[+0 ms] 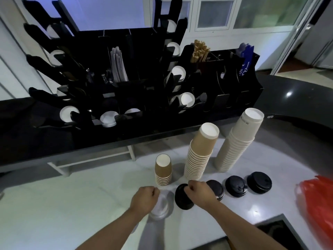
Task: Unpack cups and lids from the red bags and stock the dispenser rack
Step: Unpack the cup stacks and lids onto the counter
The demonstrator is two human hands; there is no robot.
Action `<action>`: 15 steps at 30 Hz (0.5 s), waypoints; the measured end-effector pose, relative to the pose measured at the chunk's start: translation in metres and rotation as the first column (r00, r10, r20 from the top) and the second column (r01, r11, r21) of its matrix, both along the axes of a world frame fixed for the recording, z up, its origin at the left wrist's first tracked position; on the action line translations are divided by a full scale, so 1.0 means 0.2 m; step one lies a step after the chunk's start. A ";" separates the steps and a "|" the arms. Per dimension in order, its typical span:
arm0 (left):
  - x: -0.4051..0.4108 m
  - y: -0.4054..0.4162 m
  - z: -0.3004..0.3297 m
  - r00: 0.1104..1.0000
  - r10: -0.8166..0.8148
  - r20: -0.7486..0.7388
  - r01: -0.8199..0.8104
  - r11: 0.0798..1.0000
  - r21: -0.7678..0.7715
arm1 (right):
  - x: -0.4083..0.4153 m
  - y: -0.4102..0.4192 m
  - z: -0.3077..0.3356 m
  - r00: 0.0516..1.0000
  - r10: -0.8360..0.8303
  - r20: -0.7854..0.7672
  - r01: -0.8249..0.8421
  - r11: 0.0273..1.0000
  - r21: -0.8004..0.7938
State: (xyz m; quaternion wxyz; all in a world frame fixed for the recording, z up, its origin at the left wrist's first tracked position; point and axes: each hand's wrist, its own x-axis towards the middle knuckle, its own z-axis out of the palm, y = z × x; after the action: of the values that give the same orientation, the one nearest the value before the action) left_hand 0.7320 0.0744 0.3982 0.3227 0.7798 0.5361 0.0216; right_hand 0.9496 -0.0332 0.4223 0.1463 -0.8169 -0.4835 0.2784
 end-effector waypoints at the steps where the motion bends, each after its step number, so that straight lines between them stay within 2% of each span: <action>1: 0.01 -0.02 0.01 0.999 -0.033 -0.013 0.033 0.999 -0.002 | -0.01 0.01 -0.01 1.000 -0.015 -0.016 0.015 1.000 -0.001; 8: 0.21 -0.15 0.03 0.960 -0.279 0.000 0.277 0.956 -0.095 | 0.01 -0.17 -0.07 0.976 -0.196 -0.090 0.193 0.980 -0.037; 12: 0.41 -0.31 0.03 0.893 -0.448 -0.046 0.439 0.889 -0.131 | 0.11 -0.46 -0.08 0.938 -0.342 -0.058 0.339 0.940 -0.045; 15: 0.56 -0.49 0.04 0.841 -0.541 0.018 0.539 0.834 -0.117 | 0.20 -0.73 -0.06 0.888 -0.457 -0.045 0.456 0.889 -0.031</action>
State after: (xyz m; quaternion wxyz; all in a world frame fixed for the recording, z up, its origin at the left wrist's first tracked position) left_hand 0.8437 -0.0232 0.4066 0.3567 0.8790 0.2973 -0.1080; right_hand 0.9890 -0.1799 0.4113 0.2119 -0.9017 -0.2713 0.2616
